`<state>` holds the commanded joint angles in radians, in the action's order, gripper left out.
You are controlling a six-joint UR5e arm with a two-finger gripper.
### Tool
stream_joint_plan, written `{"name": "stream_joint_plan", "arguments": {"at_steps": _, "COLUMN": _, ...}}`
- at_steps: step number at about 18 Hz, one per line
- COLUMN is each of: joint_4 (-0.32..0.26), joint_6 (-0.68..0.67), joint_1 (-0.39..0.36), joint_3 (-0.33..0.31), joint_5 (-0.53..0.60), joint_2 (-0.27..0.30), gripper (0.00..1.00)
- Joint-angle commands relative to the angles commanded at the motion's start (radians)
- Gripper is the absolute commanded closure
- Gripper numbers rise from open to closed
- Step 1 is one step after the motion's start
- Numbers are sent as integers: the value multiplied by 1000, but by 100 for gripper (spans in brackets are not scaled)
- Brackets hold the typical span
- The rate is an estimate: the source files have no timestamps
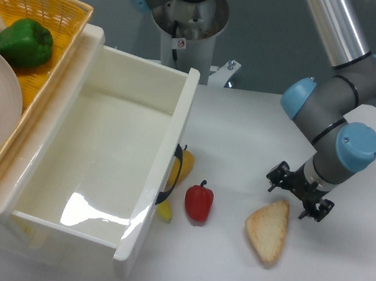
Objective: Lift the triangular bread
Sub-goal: 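Move the open gripper down toward the triangular bread slice, then close the gripper on the corner of the triangular bread slice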
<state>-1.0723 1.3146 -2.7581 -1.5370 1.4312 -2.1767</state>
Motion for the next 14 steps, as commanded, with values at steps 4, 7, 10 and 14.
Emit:
{"name": "stream_joint_plan", "arguments": {"at_steps": 4, "joint_4": 11, "joint_6": 2, "joint_1": 9, "joint_3": 6, "joint_5": 0, "joint_2": -5, "gripper": 42}}
{"name": "stream_joint_plan", "arguments": {"at_steps": 7, "joint_4": 9, "joint_6": 0, "joint_1": 9, "joint_3": 23, "joint_5": 2, "joint_2": -5, "gripper": 64}}
{"name": "stream_joint_plan", "arguments": {"at_steps": 10, "joint_4": 8, "joint_6": 2, "joint_1": 6, "joint_3": 46, "joint_5": 0, "joint_2": -5, "gripper": 82}}
{"name": "stream_joint_plan", "arguments": {"at_steps": 14, "joint_4": 3, "joint_6": 2, "joint_1": 2, "joint_3": 63, "joint_5": 2, "joint_2": 0, "gripper": 88}}
